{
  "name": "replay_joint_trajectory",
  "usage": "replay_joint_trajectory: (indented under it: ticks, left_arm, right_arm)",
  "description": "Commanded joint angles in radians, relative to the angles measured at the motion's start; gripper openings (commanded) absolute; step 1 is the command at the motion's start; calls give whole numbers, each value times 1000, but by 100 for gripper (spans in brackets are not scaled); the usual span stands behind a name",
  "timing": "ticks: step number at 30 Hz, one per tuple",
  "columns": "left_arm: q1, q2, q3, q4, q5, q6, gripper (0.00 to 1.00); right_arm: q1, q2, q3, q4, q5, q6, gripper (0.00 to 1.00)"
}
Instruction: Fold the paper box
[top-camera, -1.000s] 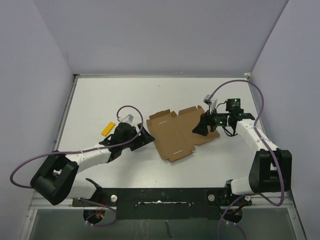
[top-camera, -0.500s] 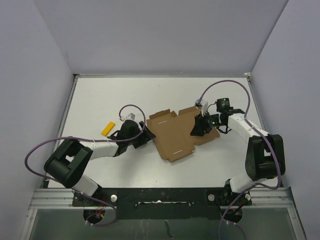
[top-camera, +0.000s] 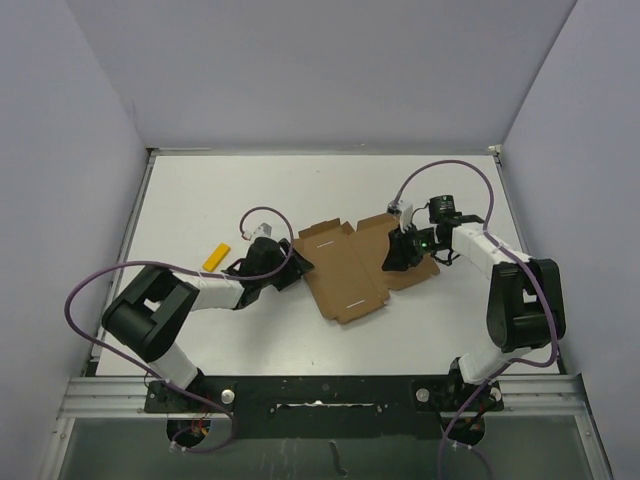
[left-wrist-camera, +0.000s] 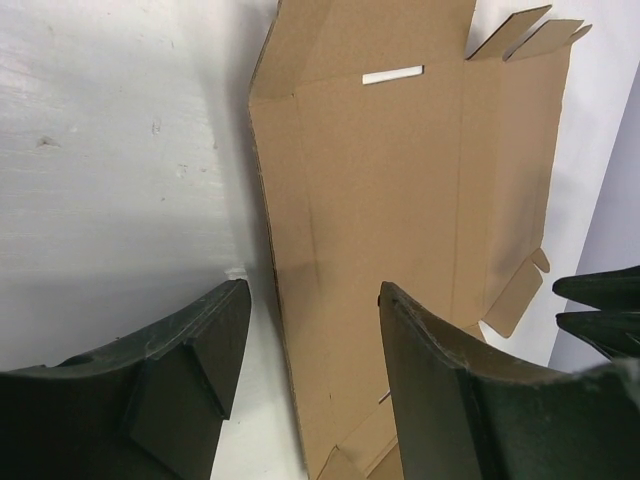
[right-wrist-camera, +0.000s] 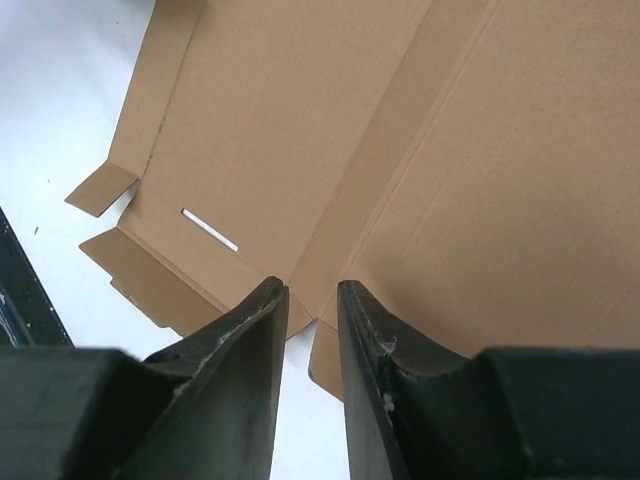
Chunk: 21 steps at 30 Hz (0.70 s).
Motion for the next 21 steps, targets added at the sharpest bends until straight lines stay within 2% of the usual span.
replay_joint_trajectory:
  ticks: [1,21]
  left_arm:
    - [-6,35,8,26,-36,-9,53]
    - [-13,56,-17,65,-27,6,52]
  right_arm:
    - [9,3,44,-1,4,-7,27]
    - [9,-10,54,-17,-39,-15,25]
